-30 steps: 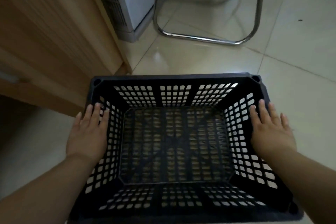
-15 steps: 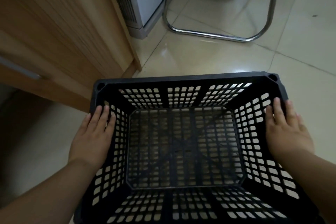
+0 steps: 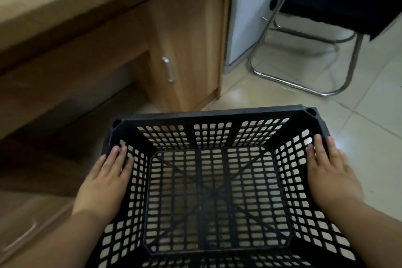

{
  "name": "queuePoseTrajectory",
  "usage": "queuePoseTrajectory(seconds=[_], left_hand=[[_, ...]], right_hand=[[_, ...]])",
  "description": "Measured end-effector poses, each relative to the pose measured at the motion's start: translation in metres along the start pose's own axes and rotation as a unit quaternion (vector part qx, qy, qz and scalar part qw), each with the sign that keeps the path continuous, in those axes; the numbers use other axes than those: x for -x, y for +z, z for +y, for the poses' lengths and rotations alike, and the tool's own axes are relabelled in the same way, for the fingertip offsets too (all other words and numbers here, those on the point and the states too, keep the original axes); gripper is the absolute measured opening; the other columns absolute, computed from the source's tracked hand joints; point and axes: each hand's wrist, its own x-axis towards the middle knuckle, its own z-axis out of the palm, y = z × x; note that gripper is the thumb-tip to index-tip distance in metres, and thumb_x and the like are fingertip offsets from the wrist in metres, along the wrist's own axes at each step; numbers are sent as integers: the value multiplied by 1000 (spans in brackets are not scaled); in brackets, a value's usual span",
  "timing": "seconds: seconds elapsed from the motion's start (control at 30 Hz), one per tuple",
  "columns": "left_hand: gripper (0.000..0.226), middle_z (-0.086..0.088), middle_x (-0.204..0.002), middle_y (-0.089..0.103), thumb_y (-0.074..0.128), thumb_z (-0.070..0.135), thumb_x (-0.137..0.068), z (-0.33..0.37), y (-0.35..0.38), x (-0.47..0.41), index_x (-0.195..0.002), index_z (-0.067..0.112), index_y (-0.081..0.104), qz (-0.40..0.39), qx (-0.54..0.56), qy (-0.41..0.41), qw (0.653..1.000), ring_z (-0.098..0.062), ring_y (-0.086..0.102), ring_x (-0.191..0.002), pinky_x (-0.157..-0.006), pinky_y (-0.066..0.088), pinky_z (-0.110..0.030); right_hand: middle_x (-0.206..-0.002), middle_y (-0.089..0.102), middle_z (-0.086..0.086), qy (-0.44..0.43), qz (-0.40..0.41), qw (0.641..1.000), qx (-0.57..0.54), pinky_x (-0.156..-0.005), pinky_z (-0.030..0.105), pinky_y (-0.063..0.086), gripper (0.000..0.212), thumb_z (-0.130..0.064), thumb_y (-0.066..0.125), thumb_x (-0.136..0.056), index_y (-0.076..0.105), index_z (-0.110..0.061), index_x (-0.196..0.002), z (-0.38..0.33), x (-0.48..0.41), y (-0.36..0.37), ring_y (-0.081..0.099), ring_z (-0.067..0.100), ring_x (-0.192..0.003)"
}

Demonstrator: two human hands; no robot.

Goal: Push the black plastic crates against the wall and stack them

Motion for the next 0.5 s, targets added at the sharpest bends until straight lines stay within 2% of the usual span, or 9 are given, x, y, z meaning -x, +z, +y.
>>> queuePoseTrajectory(seconds=[0.1,0.17,0.23,0.3,0.33,0.37,0.4,0.43,0.5], left_hand=[[67,-9,-138,-38,26,19,-94,-33,17,69,-138,16,-24,-5,6,-34,999,-20,-36,-128,-77,-46,-33],[66,-8,-138,-39,26,19,-95,-54,29,116,-134,16,-28,-21,16,-56,998,-21,-36,-127,-79,-44,-34],[65,-7,-138,-39,25,18,-95,-75,42,164,-130,16,-30,-32,31,-88,995,-20,-36,-128,-79,-43,-34],[64,-7,-136,-41,23,16,-95,-94,61,211,-129,15,-31,-37,67,-106,991,-20,-37,-128,-77,-45,-33],[64,-7,-135,-41,23,15,-95,-104,72,235,-129,15,-31,-37,64,-115,991,-20,-36,-128,-76,-46,-33],[65,-7,-135,-41,25,14,-95,-116,85,260,-130,14,-29,-32,63,-121,990,-19,-34,-129,-76,-47,-32],[68,-8,-137,-36,31,13,-93,-127,100,285,-134,15,-24,-5,71,-127,989,-20,-29,-132,-78,-46,-31],[72,-9,-142,-29,39,12,-90,-137,109,310,-138,16,-14,40,89,-129,987,-21,-21,-135,-83,-46,-31],[73,-9,-144,-24,42,11,-89,-162,134,364,-140,15,-10,39,75,-148,985,-22,-17,-137,-87,-44,-30]], right_hand=[[-137,-42,8,-50,29,998,15,-117,40,-11,62,-12,20,-91,-28,-7,-129,-27,40,-11,-66,22,-93],[-142,-36,7,-94,68,993,-1,-117,40,-7,62,-11,22,-89,-21,-8,-133,-47,64,-13,-68,19,-93],[-148,-19,9,-142,118,983,19,-118,38,-1,67,-10,36,-84,-3,-9,-139,-69,86,-10,-64,16,-106],[-150,4,14,-175,138,975,22,-116,36,-2,75,-6,57,-71,26,-4,-139,-93,115,-12,-51,16,-125],[-150,3,15,-192,147,969,41,-114,36,-8,76,-7,59,-71,26,-5,-140,-110,132,-20,-52,17,-124],[-150,-10,14,-216,154,962,70,-113,36,-14,76,-10,52,-78,11,-8,-142,-129,147,-20,-60,18,-113],[-146,-24,13,-231,124,963,61,-115,38,-13,72,-13,42,-86,-8,-11,-139,-147,164,-22,-67,20,-99],[-145,-29,12,-248,116,961,43,-117,42,-4,71,-14,38,-89,-14,-11,-136,-165,183,-24,-69,20,-93],[-147,-22,13,-281,160,946,37,-117,47,12,73,-16,45,-88,-7,-10,-139,-206,224,-29,-68,19,-96]])
